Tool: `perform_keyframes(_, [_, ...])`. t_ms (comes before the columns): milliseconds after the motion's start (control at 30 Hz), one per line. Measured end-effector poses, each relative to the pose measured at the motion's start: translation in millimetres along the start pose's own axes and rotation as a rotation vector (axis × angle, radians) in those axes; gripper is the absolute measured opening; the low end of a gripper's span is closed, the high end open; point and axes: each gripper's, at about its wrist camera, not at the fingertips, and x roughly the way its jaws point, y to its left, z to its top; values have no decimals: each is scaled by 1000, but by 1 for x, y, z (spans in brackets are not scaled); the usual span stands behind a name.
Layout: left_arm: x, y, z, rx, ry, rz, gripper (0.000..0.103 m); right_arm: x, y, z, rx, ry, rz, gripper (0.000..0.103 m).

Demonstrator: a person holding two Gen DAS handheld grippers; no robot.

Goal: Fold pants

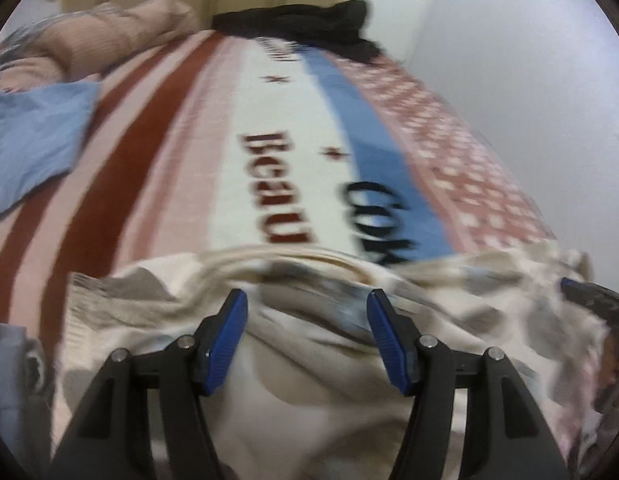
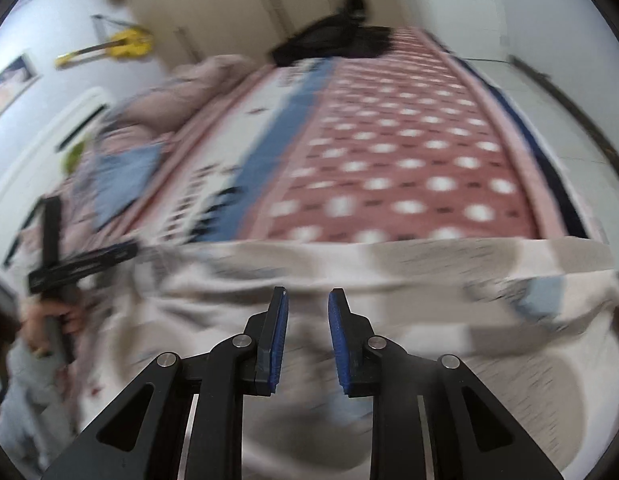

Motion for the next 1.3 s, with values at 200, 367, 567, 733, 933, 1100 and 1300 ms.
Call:
perform_keyframes(200, [3,-40,-23,142,79,-76,61,29,41,-11,-100,79,40,17])
perform_keyframes(367, [28,-37,-25,131,133,-59,61,63,27,-6,-31,131,33,17])
perform_keyframes(567, [40,-27,7,81,92,-41,61,78,9,18,3,89,-27,11])
perform_keyframes(733, [53,-21,26,67,70,1,61,85,-5,32,6,85,-107,11])
perform_keyframes(933, [44,-20,24,55,59,-15,62,63,8,31,-24,54,-55,18])
perform_keyframes(1100, [33,-19,-3,76,98,-53,65,51,34,7,-81,99,56,19])
perform_keyframes(1300, [34,-18,-21,105,104,-14,65,71,28,-7,-74,131,-15,16])
